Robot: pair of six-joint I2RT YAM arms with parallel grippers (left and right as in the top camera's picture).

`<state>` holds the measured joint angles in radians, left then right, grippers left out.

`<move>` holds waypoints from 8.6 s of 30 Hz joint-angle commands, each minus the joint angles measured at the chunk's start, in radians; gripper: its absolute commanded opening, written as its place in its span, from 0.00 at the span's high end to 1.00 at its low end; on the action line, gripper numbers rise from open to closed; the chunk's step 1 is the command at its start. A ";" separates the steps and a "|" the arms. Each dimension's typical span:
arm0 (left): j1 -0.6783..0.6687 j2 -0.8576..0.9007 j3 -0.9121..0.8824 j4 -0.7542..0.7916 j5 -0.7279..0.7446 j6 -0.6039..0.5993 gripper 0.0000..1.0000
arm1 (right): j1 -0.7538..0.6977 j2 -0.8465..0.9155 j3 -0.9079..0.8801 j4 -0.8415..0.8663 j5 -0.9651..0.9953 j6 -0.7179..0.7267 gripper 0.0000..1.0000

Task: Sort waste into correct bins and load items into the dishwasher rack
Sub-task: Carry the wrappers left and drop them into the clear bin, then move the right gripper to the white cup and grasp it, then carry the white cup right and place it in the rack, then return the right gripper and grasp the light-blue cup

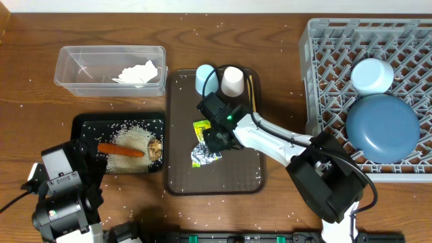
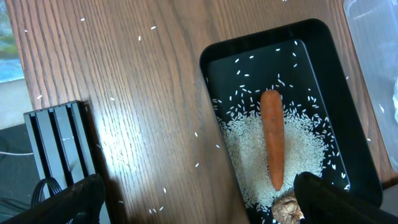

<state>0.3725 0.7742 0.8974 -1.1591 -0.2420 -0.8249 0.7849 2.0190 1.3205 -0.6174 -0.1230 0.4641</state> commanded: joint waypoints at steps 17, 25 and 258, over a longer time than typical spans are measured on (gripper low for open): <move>0.005 0.001 0.015 -0.003 -0.009 0.013 0.02 | -0.090 -0.066 0.204 0.298 -0.203 0.037 0.99; 0.005 0.001 0.015 -0.003 -0.009 0.013 0.02 | -0.090 -0.046 0.205 0.613 -0.186 0.064 0.99; 0.005 0.001 0.015 -0.003 -0.009 0.013 0.02 | -0.120 0.375 0.685 -0.041 0.225 -0.305 0.02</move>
<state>0.3725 0.7742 0.8974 -1.1591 -0.2420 -0.8249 0.6682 2.3852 1.9999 -0.6643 0.0784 0.1238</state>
